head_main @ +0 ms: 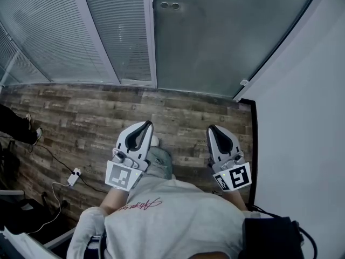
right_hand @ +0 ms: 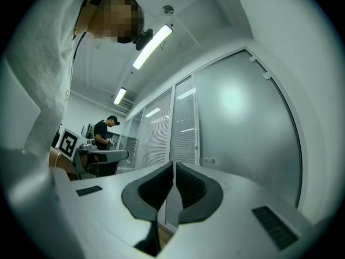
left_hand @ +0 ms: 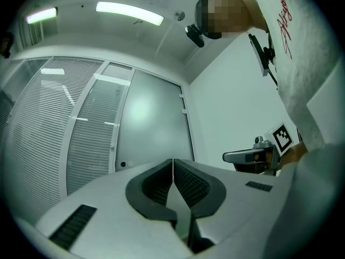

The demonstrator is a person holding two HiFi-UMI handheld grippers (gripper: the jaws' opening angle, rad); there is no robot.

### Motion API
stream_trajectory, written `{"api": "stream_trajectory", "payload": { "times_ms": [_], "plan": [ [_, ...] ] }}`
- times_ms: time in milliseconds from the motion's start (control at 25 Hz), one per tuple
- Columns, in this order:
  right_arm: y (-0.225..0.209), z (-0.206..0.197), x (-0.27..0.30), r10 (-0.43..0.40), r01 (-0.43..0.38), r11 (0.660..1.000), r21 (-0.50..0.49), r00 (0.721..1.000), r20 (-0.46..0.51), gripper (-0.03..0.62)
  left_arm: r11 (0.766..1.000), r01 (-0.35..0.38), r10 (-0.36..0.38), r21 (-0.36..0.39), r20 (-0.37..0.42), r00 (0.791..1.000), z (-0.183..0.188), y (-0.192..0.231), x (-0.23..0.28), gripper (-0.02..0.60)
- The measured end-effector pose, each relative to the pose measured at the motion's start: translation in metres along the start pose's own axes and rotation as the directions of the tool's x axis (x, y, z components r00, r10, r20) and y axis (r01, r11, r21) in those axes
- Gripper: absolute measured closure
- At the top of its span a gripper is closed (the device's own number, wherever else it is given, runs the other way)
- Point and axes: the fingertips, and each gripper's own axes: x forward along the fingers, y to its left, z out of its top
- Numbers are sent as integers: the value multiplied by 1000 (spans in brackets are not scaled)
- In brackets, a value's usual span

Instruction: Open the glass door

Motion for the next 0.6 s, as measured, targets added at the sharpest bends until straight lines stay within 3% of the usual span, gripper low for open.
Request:
{"api": "stream_trajectory", "payload": {
  "times_ms": [280, 600],
  "plan": [
    [-19, 0, 34, -6, 7, 1000, -29, 1000, 25, 566, 1000, 7, -7, 1, 35, 999, 0, 29, 39, 563],
    [-65, -15, 112, -43, 44, 998, -54, 999, 14, 568, 998, 64, -64, -13, 10, 998, -33, 83, 110, 563]
  ]
}}
